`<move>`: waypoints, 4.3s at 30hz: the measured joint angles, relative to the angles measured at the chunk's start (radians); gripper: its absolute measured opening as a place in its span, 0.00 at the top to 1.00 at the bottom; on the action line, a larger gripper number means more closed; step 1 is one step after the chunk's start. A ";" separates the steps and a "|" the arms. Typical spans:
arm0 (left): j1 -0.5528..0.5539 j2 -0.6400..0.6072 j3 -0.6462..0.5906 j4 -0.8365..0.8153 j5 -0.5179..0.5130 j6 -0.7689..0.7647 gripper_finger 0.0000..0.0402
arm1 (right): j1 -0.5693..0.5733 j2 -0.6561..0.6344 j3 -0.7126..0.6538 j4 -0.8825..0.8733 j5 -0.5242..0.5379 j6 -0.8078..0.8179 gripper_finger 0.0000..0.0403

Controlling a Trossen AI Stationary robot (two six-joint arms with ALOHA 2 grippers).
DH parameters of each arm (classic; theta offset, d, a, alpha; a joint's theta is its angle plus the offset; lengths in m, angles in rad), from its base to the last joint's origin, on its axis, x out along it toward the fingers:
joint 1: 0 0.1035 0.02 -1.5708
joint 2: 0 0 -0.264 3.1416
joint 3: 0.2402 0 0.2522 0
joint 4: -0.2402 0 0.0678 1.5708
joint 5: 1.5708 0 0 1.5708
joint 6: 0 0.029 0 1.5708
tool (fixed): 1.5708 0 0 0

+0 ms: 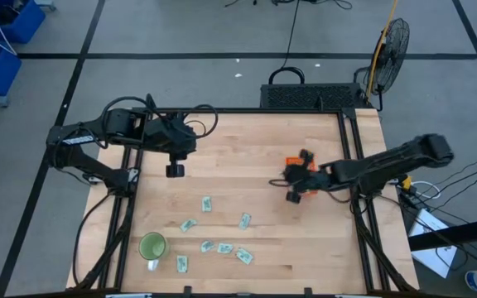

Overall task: Pick and place Stevia / Truvia into bins
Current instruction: Put the stevia packet into the orange basket

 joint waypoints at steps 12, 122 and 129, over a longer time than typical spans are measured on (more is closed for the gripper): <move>0.000 0.000 0.000 0.000 0.001 -0.018 0.78 | 0.000 -0.101 -0.155 -0.162 0.008 0.232 0.98; -0.185 0.641 -0.762 1.698 0.270 -0.412 0.78 | -0.039 -0.096 -0.215 0.580 -0.023 -0.201 0.70; -0.193 0.641 -0.761 1.673 0.230 -0.378 0.78 | -0.039 -0.096 -0.215 0.580 -0.023 -0.203 0.70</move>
